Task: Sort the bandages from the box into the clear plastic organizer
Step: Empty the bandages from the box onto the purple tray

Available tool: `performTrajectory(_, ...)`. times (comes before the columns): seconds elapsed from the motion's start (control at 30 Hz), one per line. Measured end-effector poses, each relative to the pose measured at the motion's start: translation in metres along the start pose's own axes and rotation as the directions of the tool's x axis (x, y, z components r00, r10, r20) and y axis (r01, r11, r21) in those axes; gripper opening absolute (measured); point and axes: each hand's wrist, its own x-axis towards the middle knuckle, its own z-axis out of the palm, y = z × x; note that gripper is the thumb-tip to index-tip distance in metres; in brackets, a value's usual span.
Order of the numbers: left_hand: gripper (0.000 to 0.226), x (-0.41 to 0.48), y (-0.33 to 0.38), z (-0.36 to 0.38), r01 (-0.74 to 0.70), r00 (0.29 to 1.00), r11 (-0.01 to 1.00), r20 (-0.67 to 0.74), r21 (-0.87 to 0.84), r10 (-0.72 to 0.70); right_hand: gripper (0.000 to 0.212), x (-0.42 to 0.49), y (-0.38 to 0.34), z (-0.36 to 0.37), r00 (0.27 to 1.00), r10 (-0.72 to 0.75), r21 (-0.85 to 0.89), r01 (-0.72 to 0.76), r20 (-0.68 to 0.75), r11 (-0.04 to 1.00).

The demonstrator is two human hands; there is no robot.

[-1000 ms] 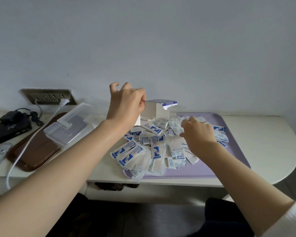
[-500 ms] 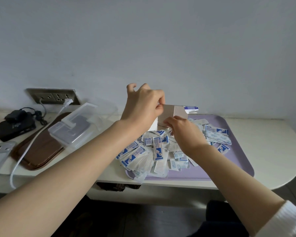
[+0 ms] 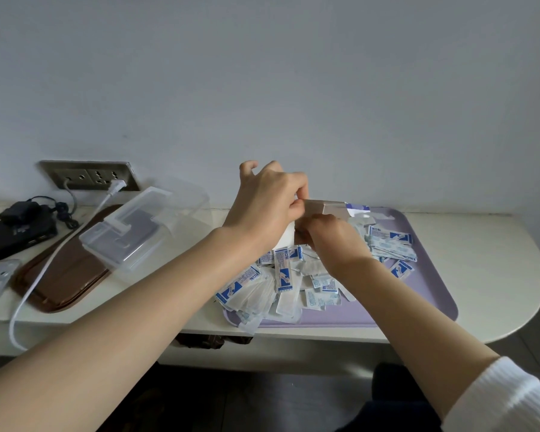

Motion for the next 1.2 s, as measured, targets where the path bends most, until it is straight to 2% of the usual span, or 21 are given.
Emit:
performTrajectory(0.2, 0.013, 0.005, -0.015, -0.005, -0.037, 0.998, 0.990, -0.046, 0.136, 0.044, 0.021, -0.007, 0.001, -0.005, 0.997, -0.044, -0.054, 0.040, -0.070, 0.998)
performTrajectory(0.27, 0.014, 0.006, -0.023, -0.006, -0.075, 0.993, 0.975, -0.069, 0.208, 0.091, 0.018, -0.012, 0.003, -0.006, 0.996, 0.016, -0.054, -0.021, -0.086, 0.998)
performTrajectory(0.33, 0.021, 0.005, -0.028, -0.008, -0.126, 0.986, 0.941, -0.067, 0.315, 0.154, 0.020, -0.015, 0.004, -0.008, 0.996, 0.093, -0.083, -0.092, 0.013, 0.992)
performTrajectory(0.4, 0.026, -0.002, -0.028, -0.012, -0.201, 0.978, 0.873, 0.048, 0.444, 0.201, 0.009, -0.016, 0.007, -0.013, 0.970, 0.204, -0.029, -0.201, 0.131, 0.979)
performTrajectory(0.43, 0.028, -0.005, -0.027, -0.012, -0.252, 0.967, 0.829, 0.110, 0.498, 0.228, 0.017, -0.016, 0.010, -0.013, 0.956, 0.250, 0.053, -0.260, 0.153, 0.964)
performTrajectory(0.5, 0.033, -0.011, -0.028, -0.011, -0.362, 0.932, 0.730, 0.220, 0.579, 0.288, 0.046, -0.018, 0.012, -0.016, 0.947, 0.298, 0.175, -0.315, 0.119, 0.933)
performTrajectory(0.6, 0.027, -0.014, -0.028, -0.011, -0.495, 0.866, 0.575, 0.313, 0.651, 0.391, 0.075, -0.020, 0.004, -0.022, 0.980, 0.199, 0.096, -0.199, 0.002, 0.975)
performTrajectory(0.67, 0.034, -0.011, -0.027, -0.008, -0.546, 0.814, 0.473, 0.302, 0.692, 0.497, 0.072, -0.019, -0.002, -0.021, 0.992, 0.122, 0.055, -0.119, -0.046, 0.991)
performTrajectory(0.73, 0.037, -0.010, -0.023, -0.006, -0.559, 0.760, 0.369, 0.280, 0.742, 0.587, 0.058, -0.018, -0.007, -0.017, 0.993, 0.089, 0.038, -0.086, -0.080, 0.996)
performTrajectory(0.87, 0.034, -0.018, -0.018, -0.001, -0.589, 0.632, 0.234, 0.260, 0.774, 0.730, 0.050, -0.018, -0.009, -0.014, 0.987, 0.132, 0.050, -0.128, -0.086, 0.990)
performTrajectory(0.93, 0.034, -0.020, -0.020, 0.002, -0.596, 0.598, 0.226, 0.238, 0.771, 0.766, 0.048, -0.018, -0.007, -0.012, 0.982, 0.164, 0.082, -0.157, -0.094, 0.984)
performTrajectory(1.03, 0.040, -0.016, -0.024, 0.005, -0.571, 0.610, 0.301, 0.149, 0.764, 0.778, 0.044, -0.018, -0.007, -0.009, 0.979, 0.179, 0.105, -0.168, -0.100, 0.980)
performTrajectory(1.13, 0.035, -0.011, -0.023, -0.001, -0.497, 0.680, 0.426, 0.035, 0.756, 0.732, 0.038, -0.018, -0.009, -0.008, 0.974, 0.182, 0.122, -0.166, -0.132, 0.979)
performTrajectory(1.2, 0.025, -0.011, -0.027, -0.007, -0.419, 0.764, 0.534, -0.032, 0.734, 0.644, 0.035, -0.016, -0.011, -0.011, 0.968, 0.184, 0.163, -0.156, -0.172, 0.974)
